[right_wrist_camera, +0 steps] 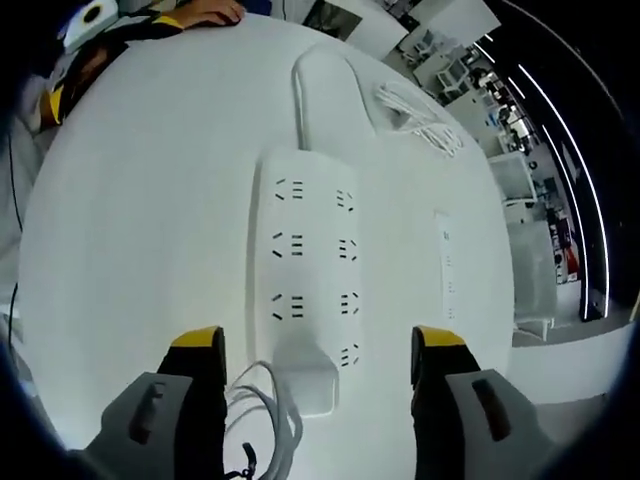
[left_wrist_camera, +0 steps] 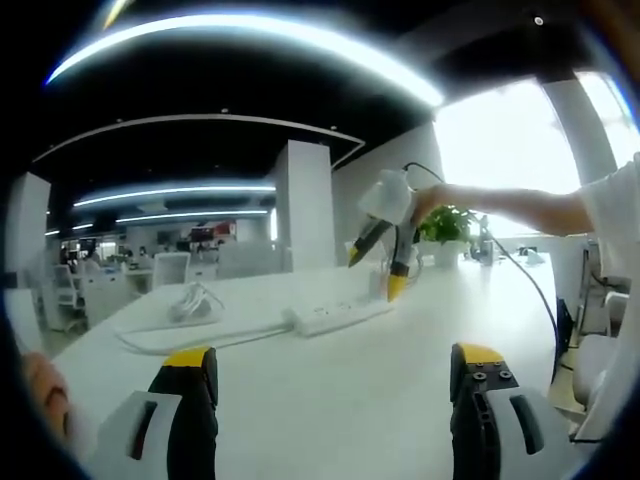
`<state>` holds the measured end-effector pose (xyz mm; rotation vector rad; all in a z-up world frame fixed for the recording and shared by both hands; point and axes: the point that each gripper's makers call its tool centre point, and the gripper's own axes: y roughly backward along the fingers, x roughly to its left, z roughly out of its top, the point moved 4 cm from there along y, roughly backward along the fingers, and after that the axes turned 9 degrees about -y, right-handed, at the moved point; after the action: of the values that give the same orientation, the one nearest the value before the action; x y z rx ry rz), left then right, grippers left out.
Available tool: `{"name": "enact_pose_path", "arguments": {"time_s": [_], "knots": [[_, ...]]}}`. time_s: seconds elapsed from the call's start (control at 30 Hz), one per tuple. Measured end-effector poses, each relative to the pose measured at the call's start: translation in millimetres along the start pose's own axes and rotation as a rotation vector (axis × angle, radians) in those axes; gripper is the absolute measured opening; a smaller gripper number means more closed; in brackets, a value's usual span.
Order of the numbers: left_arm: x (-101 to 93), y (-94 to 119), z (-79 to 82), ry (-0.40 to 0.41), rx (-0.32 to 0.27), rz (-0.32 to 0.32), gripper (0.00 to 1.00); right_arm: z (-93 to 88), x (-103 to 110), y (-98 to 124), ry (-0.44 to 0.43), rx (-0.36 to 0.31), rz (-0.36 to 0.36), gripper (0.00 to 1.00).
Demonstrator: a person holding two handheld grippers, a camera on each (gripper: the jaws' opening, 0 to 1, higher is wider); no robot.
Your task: Straighten the power strip on the desk, plug the charger into it
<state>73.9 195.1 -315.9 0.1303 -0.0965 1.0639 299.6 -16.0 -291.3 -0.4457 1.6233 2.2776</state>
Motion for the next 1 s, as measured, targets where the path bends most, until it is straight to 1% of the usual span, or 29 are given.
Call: {"name": "enact_pose_path", "arguments": {"time_s": [0.07, 0.2, 0.33, 0.47, 0.57, 0.63, 0.7, 0.8, 0.83, 0.9, 1.0], "knots": [[-1.2, -1, 0.0, -0.001, 0.0, -0.004, 0.99, 1.7, -2, 2, -0.003, -0.022, -0.008, 0.83], [-1.6, -2, 0.4, 0.0, 0.0, -0.006, 0.99, 4.7, -4, 5, -0.017, -0.058, -0.013, 0.89], [-2.1, -2, 1.1, -0.003, 0.001, -0.007, 0.99, 7.6, -8, 8, -0.044, -0.1, -0.019, 0.92], [-2.3, -2, 1.5, -0.005, 0.001, -0.008, 0.99, 10.9, -12, 12, -0.085, -0.15, -0.019, 0.99], [-2.9, -3, 1.5, -0.006, 0.002, -0.01, 0.99, 12.2, -16, 16, -0.118, -0.192, -0.024, 1.0], [-3.5, -4, 1.2, -0.005, 0.003, -0.013, 0.99, 14.9, -18, 19, -0.143, -0.23, -0.016, 1.0], [-3.9, -5, 0.7, -0.004, 0.004, -0.015, 0.99, 16.1, -21, 20, -0.158, -0.251, -0.01, 1.0], [-4.3, -6, 0.5, -0.004, 0.005, -0.018, 0.99, 20.7, -14, 26, -0.196, -0.331, 0.014, 1.0], [-4.4, -6, 0.6, -0.004, 0.004, -0.019, 0.99, 22.8, -14, 30, -0.23, -0.375, 0.024, 1.0], [-4.2, -6, 0.6, -0.002, 0.003, -0.019, 0.99, 25.2, -13, 35, -0.278, -0.427, 0.041, 1.0], [-3.7, -7, -0.3, -0.003, 0.007, -0.019, 0.99, 28.1, -11, 42, -0.315, -0.49, 0.047, 1.0]]}}
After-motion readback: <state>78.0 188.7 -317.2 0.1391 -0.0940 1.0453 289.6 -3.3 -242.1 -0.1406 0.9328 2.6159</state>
